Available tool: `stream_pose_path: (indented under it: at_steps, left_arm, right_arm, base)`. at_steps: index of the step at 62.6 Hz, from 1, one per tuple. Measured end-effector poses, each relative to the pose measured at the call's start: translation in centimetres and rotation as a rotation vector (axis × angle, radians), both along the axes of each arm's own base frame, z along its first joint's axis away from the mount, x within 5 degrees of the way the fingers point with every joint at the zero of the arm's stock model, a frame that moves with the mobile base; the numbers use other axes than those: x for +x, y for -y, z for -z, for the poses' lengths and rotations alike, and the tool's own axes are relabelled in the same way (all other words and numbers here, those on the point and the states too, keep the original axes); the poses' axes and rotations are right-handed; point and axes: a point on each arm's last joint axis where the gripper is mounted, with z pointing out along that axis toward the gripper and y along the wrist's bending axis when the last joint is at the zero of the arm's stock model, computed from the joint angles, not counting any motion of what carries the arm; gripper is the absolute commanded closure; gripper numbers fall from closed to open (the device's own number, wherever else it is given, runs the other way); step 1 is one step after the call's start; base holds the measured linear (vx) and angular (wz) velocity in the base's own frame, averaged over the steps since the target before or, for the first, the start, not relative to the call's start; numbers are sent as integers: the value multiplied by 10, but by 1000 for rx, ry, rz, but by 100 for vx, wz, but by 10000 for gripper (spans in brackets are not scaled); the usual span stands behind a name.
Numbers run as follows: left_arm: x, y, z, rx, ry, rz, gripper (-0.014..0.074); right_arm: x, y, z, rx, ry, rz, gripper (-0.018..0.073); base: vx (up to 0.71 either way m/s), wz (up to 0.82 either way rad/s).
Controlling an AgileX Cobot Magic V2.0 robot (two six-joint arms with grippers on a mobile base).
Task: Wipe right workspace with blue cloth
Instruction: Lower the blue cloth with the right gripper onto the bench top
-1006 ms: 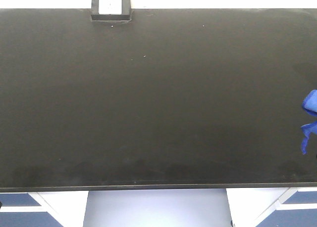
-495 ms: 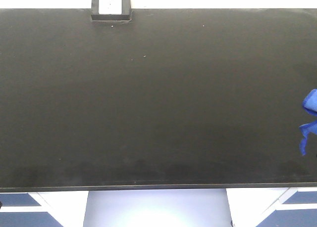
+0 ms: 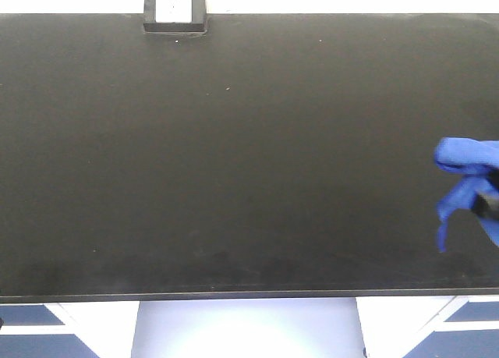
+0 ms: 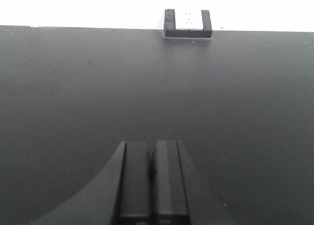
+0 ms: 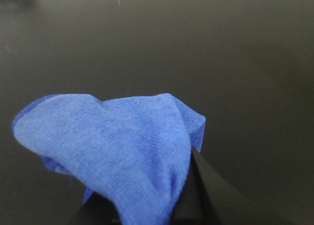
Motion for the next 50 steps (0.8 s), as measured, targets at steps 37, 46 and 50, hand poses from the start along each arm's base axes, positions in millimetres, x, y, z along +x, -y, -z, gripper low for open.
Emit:
stream_pose_path:
  at_steps: [37,46,50]
  left_arm:
    - [0,0,0,0,0,0,602]
    - [0,0,0,0,0,0,602]
    - [0,0,0,0,0,0,602]
  right_arm:
    - [86,24,101,-108,-391,7,557]
    - [97,12,116,-117,-425,-37,557]
    - [107,-7,117,-146,-407,-106,557]
  base:
    - [0,0]
    - [0,0]
    - [0,0]
